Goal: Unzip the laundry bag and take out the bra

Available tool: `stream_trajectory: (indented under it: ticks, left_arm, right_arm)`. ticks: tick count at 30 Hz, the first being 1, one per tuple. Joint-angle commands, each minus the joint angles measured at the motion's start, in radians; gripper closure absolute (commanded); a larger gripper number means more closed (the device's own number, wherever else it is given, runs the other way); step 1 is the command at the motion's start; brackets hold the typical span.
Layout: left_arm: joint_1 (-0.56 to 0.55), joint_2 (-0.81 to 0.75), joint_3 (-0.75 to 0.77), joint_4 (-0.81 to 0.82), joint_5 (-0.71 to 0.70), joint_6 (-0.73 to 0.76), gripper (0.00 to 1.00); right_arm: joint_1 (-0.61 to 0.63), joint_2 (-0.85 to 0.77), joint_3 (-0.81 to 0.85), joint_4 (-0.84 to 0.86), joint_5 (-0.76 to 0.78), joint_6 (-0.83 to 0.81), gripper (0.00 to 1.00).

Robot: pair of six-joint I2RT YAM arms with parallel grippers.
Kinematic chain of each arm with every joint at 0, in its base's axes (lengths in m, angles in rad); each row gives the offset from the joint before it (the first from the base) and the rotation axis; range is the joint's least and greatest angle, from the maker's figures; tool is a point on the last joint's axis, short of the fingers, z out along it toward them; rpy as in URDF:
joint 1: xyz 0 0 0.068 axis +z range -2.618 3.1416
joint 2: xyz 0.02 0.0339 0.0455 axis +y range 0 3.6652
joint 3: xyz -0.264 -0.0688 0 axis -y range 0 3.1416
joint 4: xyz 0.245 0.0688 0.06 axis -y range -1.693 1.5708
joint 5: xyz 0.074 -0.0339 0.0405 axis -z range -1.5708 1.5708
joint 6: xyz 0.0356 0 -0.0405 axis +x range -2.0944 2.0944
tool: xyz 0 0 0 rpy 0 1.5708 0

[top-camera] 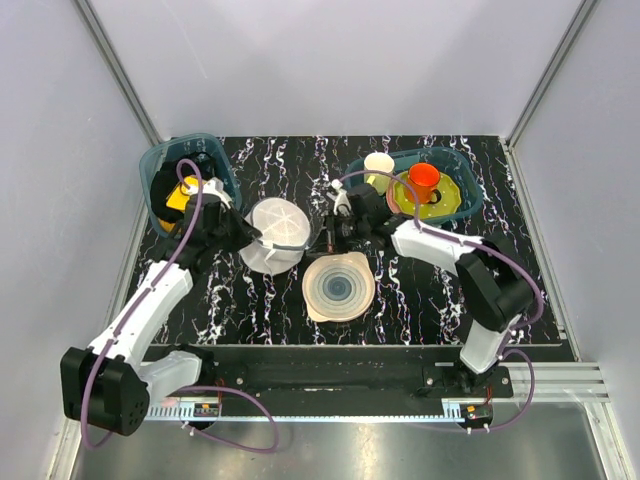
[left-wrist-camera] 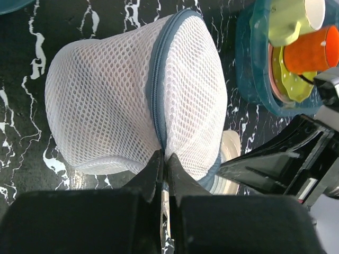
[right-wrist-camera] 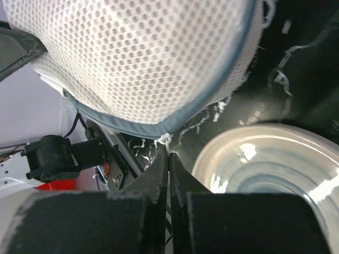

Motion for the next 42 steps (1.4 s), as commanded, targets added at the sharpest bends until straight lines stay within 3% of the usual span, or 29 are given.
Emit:
stream_trajectory:
  ticks: [1, 7, 8, 9, 10, 11, 13, 19, 24, 29, 31, 35, 42]
  left_arm:
    - [0.008, 0.049, 0.106, 0.017, 0.031, 0.101, 1.0]
    - [0.008, 0.242, 0.262, -0.001, 0.008, 0.17, 1.0]
    - [0.01, 0.267, 0.294, -0.003, 0.016, 0.18, 0.94]
    - [0.01, 0.316, 0.328, -0.012, 0.033, 0.19, 0.79]
    - [0.012, 0.333, 0.409, -0.054, 0.056, 0.224, 0.5]
    - [0.012, 0.35, 0.444, -0.081, 0.095, 0.236, 0.31]
    - [0.012, 0.344, 0.5, -0.13, 0.123, 0.244, 0.16]
    - [0.01, 0.166, 0.427, -0.191, 0.116, 0.111, 0.14]
    - [-0.016, 0.074, 0.182, -0.096, 0.246, -0.133, 0.26]
    - [-0.119, -0.021, 0.029, 0.031, 0.162, -0.374, 0.16]
    - [-0.137, -0.032, -0.018, 0.054, 0.137, -0.44, 0.1]
    - [-0.148, -0.026, -0.058, 0.092, 0.097, -0.497, 0.09]
    - [-0.148, 0.081, -0.078, 0.25, 0.071, -0.534, 0.18]
  right_arm:
    - [-0.035, -0.106, -0.042, -0.077, 0.072, -0.074, 1.0]
    - [0.022, -0.198, 0.025, -0.143, 0.127, -0.073, 1.0]
    - [0.028, -0.207, 0.036, -0.144, 0.128, -0.06, 1.0]
    - [0.029, -0.21, 0.039, -0.138, 0.128, -0.053, 1.0]
    - [0.034, -0.205, 0.048, -0.133, 0.127, -0.039, 1.0]
    - [0.033, -0.199, 0.053, -0.133, 0.134, -0.031, 1.0]
    - [0.033, -0.189, 0.06, -0.133, 0.147, -0.02, 1.0]
    - [0.032, -0.135, 0.077, -0.101, 0.144, 0.012, 1.0]
    - [0.034, -0.1, 0.097, -0.103, 0.116, 0.01, 1.0]
    - [0.034, -0.087, 0.099, -0.104, 0.127, 0.012, 1.0]
    - [0.034, -0.086, 0.099, -0.103, 0.128, 0.012, 1.0]
    - [0.034, -0.084, 0.099, -0.1, 0.128, 0.009, 1.0]
    - [0.033, -0.098, 0.09, -0.1, 0.127, 0.006, 1.0]
